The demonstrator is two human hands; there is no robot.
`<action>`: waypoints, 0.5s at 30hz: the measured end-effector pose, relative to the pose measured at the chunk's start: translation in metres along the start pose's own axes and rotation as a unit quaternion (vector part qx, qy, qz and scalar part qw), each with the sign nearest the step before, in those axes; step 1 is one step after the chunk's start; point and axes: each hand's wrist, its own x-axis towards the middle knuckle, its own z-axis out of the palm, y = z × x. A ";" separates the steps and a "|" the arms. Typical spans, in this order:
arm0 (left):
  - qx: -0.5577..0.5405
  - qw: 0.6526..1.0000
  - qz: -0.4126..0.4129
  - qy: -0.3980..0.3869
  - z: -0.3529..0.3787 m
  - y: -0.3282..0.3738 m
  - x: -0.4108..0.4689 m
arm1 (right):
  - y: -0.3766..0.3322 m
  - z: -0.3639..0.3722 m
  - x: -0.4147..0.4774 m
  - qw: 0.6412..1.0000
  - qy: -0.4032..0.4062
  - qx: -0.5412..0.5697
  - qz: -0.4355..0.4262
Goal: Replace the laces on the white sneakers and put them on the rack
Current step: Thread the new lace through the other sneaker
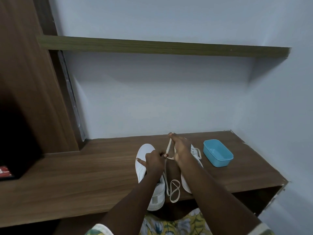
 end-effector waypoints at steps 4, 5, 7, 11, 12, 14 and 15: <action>0.150 0.988 0.032 -0.012 0.000 0.000 -0.009 | -0.018 0.000 0.000 1.000 -0.025 -0.009 -0.015; 0.194 0.980 0.037 -0.023 -0.002 0.003 -0.013 | -0.022 -0.002 0.003 0.999 -0.027 -0.004 -0.022; 0.283 0.956 0.058 -0.059 -0.008 0.005 -0.022 | -0.035 -0.007 0.000 0.999 -0.025 -0.001 -0.036; 0.417 0.894 0.123 -0.110 -0.016 0.008 -0.027 | -0.045 -0.010 -0.007 0.998 -0.017 0.004 -0.056; 0.394 0.903 0.128 -0.115 -0.017 0.012 -0.026 | -0.044 -0.009 -0.008 0.998 -0.026 0.001 -0.052; 0.270 0.948 0.112 -0.126 -0.016 0.021 -0.022 | -0.036 -0.007 -0.006 0.998 -0.039 -0.013 -0.043; 0.178 0.971 0.101 -0.122 -0.016 0.027 -0.020 | -0.032 -0.007 -0.006 0.998 -0.043 -0.036 -0.035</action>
